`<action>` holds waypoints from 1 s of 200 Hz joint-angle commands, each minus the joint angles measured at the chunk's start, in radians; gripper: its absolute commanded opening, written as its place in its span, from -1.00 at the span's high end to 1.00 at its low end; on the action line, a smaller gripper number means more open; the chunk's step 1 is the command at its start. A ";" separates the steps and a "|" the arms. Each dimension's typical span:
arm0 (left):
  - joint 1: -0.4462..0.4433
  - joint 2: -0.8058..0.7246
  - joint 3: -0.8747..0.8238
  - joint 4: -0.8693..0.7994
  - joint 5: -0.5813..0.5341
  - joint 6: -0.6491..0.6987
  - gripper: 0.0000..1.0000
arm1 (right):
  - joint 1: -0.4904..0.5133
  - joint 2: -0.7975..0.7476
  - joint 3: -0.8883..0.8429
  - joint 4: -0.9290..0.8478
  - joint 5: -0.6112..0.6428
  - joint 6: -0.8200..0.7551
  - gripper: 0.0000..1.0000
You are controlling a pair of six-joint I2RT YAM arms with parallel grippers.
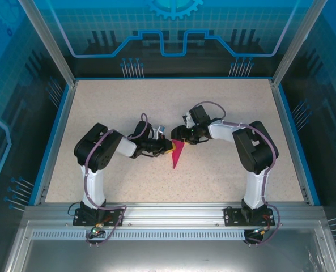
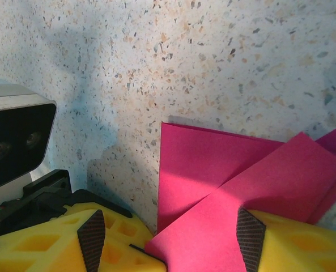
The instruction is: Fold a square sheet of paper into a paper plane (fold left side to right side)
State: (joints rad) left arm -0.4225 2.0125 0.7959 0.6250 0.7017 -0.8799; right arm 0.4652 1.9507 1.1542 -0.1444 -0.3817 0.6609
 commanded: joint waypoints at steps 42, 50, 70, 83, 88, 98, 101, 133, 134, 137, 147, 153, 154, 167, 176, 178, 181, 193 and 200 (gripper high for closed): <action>0.019 -0.060 -0.052 -0.037 -0.050 0.041 0.79 | 0.003 0.031 -0.007 -0.112 0.057 0.000 -0.33; 0.023 -0.091 -0.066 -0.042 -0.052 0.045 0.72 | 0.001 0.034 -0.010 -0.116 0.058 0.000 -0.32; 0.031 -0.176 -0.101 -0.070 -0.063 0.060 0.50 | -0.002 0.041 -0.016 -0.120 0.057 0.000 -0.33; 0.034 -0.242 -0.123 -0.105 -0.068 0.074 0.45 | -0.003 0.040 -0.019 -0.118 0.057 0.000 -0.32; 0.032 -0.267 -0.129 -0.120 -0.070 0.080 0.44 | -0.003 0.040 -0.019 -0.116 0.053 0.001 -0.32; 0.032 -0.314 -0.143 -0.142 -0.063 0.083 0.46 | -0.002 0.040 -0.021 -0.113 0.053 0.002 -0.32; 0.031 -0.330 -0.147 -0.148 -0.059 0.082 0.47 | -0.002 0.040 -0.022 -0.112 0.053 0.002 -0.32; -0.013 -0.447 -0.151 -0.223 -0.025 0.066 0.53 | -0.002 0.041 -0.023 -0.101 0.047 0.006 -0.32; -0.015 -0.449 -0.150 -0.224 -0.024 0.065 0.53 | -0.002 0.040 -0.024 -0.100 0.047 0.006 -0.32; -0.023 -0.453 -0.147 -0.231 -0.023 0.060 0.53 | -0.002 0.040 -0.024 -0.100 0.047 0.006 -0.32; -0.052 -0.453 -0.136 -0.244 -0.018 0.042 0.53 | -0.002 0.042 -0.024 -0.097 0.045 0.008 -0.32; -0.067 -0.449 -0.131 -0.241 -0.016 0.031 0.53 | -0.002 0.042 -0.024 -0.097 0.044 0.008 -0.32; -0.070 -0.448 -0.131 -0.240 -0.017 0.028 0.53 | -0.002 0.042 -0.024 -0.097 0.044 0.008 -0.32; -0.097 -0.432 -0.127 -0.225 -0.026 0.001 0.53 | -0.002 0.044 -0.024 -0.095 0.042 0.008 -0.32; -0.113 -0.417 -0.124 -0.206 -0.035 -0.012 0.53 | -0.002 0.044 -0.024 -0.095 0.041 0.008 -0.32; -0.115 -0.412 -0.124 -0.203 -0.037 -0.015 0.53 | -0.002 0.044 -0.023 -0.095 0.042 0.009 -0.31; -0.119 -0.404 -0.123 -0.196 -0.040 -0.017 0.53 | -0.002 0.044 -0.021 -0.095 0.041 0.009 -0.31; -0.127 -0.373 -0.115 -0.185 -0.052 -0.022 0.51 | -0.002 0.045 -0.022 -0.095 0.040 0.008 -0.32; -0.130 -0.353 -0.107 -0.176 -0.052 -0.023 0.51 | 0.000 0.045 -0.021 -0.095 0.036 0.008 -0.31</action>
State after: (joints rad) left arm -0.5415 1.6012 0.6552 0.4416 0.6518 -0.8707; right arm 0.4660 1.9511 1.1568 -0.1646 -0.3744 0.6624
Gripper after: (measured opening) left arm 0.243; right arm 0.658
